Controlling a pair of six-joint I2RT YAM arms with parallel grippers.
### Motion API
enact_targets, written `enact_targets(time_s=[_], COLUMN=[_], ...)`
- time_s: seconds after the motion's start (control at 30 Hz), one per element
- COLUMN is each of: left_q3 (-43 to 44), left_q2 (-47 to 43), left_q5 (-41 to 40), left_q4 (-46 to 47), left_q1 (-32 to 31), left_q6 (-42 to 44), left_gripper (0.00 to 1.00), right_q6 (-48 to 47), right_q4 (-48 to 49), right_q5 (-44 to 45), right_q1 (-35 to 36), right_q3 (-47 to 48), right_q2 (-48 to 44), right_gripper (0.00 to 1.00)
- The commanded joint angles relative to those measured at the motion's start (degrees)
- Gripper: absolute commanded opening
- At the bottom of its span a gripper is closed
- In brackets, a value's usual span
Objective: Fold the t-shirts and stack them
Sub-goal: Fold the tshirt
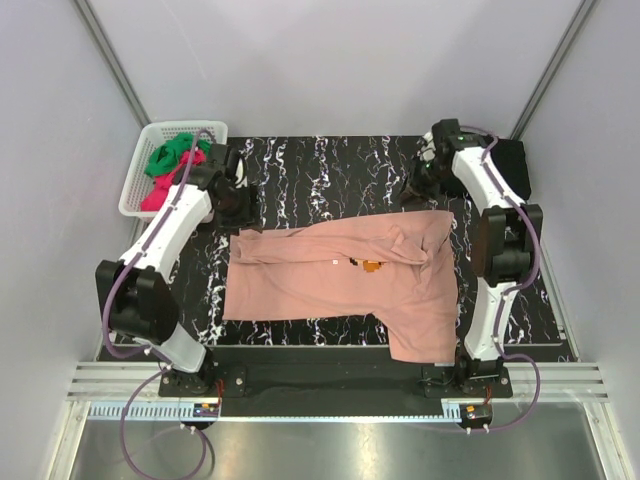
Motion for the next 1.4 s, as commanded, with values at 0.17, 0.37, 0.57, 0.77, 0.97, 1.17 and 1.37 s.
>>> enact_targets(time_s=[0.17,0.37,0.57,0.77,0.97,1.17,1.37], left_q3=[0.67,2.86,4.62,5.07,8.05,10.25,9.29], left_q2=[2.40,9.51,14.71,19.37,21.30,23.32,25.09], left_q5=[3.44,3.71,1.25,-2.35,-4.90,-6.84,-7.71], left_q4=[2.60,4.62,4.88,5.58,5.50,4.36,3.48], left_q1=[-0.54,-0.63,-0.63,-0.63,-0.63,-0.37,-0.28], left_q6=[0.13,-0.49,0.13,0.30,1.18,1.27,1.01], left_gripper=[0.63,0.63,0.63,0.62,0.62,0.62,0.61], right_q6=[0.14,0.40,-0.56,-1.27,-2.06,-2.85,-3.03], right_q4=[-1.75,0.28,0.20,0.02,-0.59,-1.03,-2.18], right_q5=[0.87,2.10,4.29,7.63,11.32,12.99,14.40], right_q1=[1.93,1.84,1.93,1.93,1.93,1.84,1.93], right_q3=[-16.35,-21.04,-19.38,-17.27,-13.58,-10.94,-9.62], right_q2=[-11.21,-14.13,-12.47,-8.25,-5.00,-3.15,-0.42], right_gripper=[0.30,0.28,0.29,0.28,0.28,0.28,0.28])
